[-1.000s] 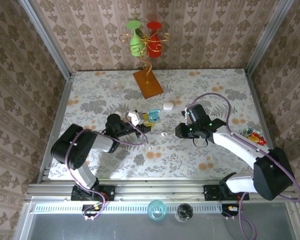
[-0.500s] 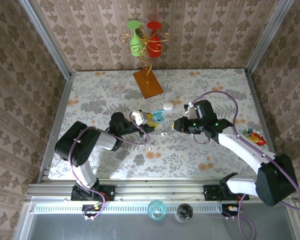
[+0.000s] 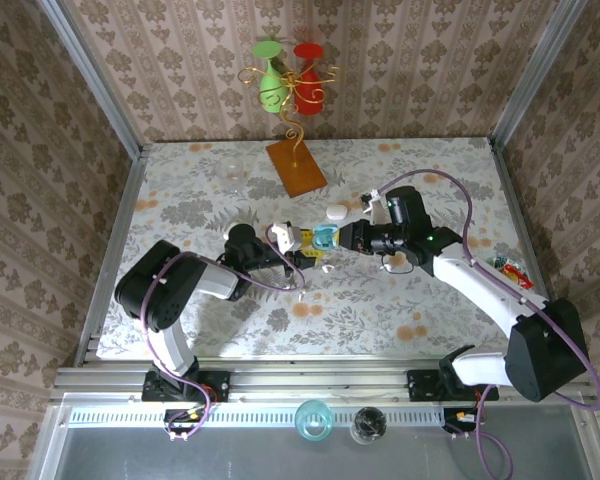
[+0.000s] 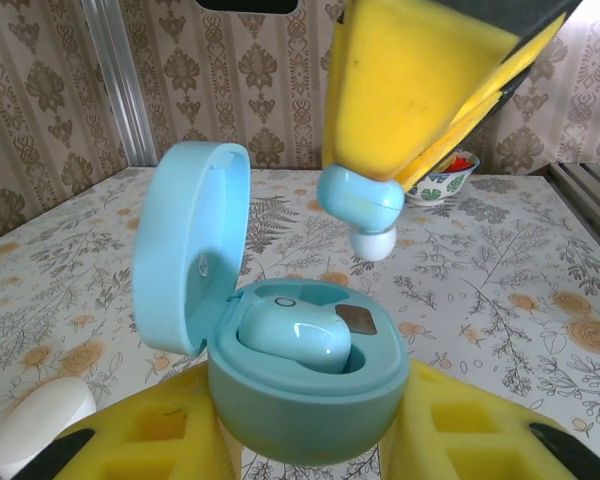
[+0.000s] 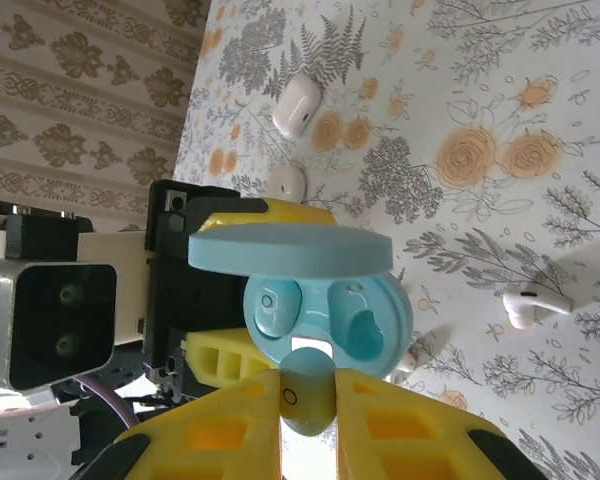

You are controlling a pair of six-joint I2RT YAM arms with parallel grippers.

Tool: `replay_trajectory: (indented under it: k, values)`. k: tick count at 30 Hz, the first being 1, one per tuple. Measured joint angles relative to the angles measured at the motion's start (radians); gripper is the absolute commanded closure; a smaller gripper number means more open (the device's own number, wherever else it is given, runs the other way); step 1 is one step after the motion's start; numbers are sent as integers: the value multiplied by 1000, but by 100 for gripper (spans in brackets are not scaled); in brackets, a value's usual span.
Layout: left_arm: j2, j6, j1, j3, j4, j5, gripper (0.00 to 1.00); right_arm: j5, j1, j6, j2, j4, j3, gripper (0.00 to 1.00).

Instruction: Insert the wireless bluetooth earbuds into the charging case

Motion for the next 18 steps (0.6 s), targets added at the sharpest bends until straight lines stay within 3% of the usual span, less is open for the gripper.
replay_trajectory:
  k: [18]
  values:
    - [0, -11, -6, 1, 0, 11, 66, -16, -11, -36, 66, -1, 24, 80]
